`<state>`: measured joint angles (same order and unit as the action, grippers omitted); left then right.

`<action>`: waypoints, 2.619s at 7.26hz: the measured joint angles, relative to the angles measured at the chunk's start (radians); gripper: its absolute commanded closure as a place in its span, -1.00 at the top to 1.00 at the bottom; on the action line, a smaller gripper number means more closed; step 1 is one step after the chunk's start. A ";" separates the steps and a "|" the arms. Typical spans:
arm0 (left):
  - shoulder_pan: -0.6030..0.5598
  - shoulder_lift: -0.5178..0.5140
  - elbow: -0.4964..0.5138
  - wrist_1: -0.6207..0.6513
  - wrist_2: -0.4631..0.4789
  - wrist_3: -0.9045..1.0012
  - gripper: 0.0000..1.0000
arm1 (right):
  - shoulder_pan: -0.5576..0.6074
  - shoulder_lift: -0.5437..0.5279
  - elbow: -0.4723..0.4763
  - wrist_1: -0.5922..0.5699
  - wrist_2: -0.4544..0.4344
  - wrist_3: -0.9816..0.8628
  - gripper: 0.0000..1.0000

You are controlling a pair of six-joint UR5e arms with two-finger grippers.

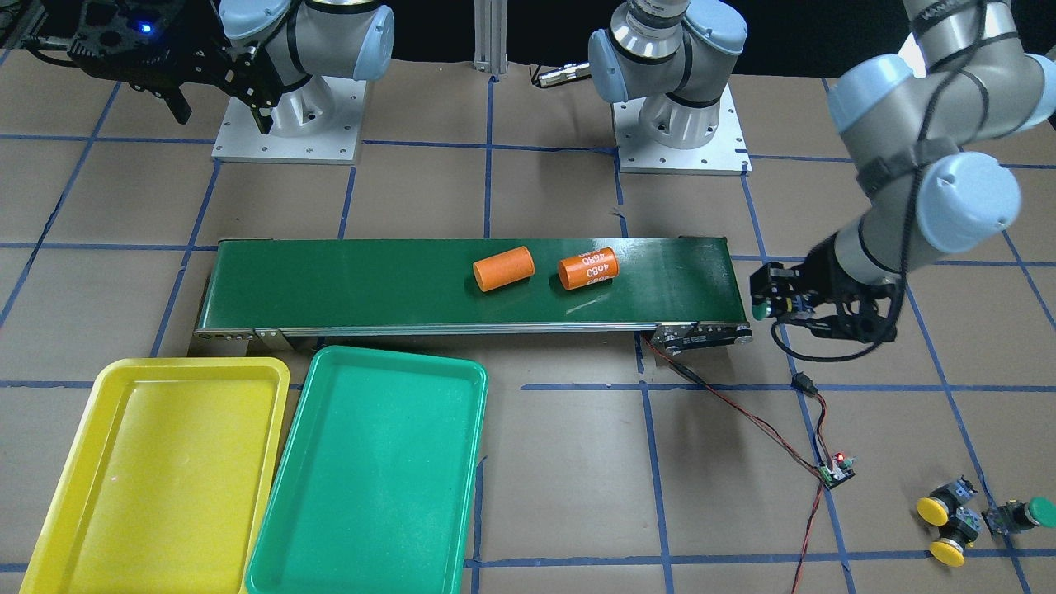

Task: Sort buttons by color to trays
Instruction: 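Place the green-capped button on the conveyor belt and release, then reach the left gripper to the yellow-capped button and grasp it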

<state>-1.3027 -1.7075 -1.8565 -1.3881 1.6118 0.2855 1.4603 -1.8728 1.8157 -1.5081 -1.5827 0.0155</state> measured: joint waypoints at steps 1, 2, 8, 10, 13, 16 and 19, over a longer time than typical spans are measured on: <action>-0.053 0.059 -0.071 0.001 -0.011 -0.107 -0.75 | 0.000 0.000 0.000 0.001 -0.001 0.000 1.00; -0.099 0.094 -0.114 0.001 -0.027 -0.192 -0.61 | -0.001 0.000 0.000 0.002 -0.003 0.000 1.00; -0.191 0.090 -0.152 0.024 -0.034 -0.268 1.00 | -0.002 0.000 0.001 0.004 -0.013 -0.001 1.00; -0.054 0.056 -0.006 -0.017 -0.034 -0.240 1.00 | -0.002 0.000 0.001 0.003 -0.013 -0.002 1.00; 0.162 -0.169 0.251 0.054 -0.034 -0.158 1.00 | -0.002 0.001 0.001 0.002 -0.014 -0.002 1.00; 0.221 -0.467 0.554 0.128 -0.036 -0.160 1.00 | -0.003 0.000 0.001 0.003 -0.015 -0.002 1.00; 0.239 -0.645 0.745 0.127 -0.033 -0.160 1.00 | -0.002 0.001 0.001 0.001 -0.015 -0.001 1.00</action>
<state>-1.0639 -2.3522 -1.1111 -1.2612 1.5790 0.1250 1.4582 -1.8722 1.8162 -1.5066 -1.5974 0.0149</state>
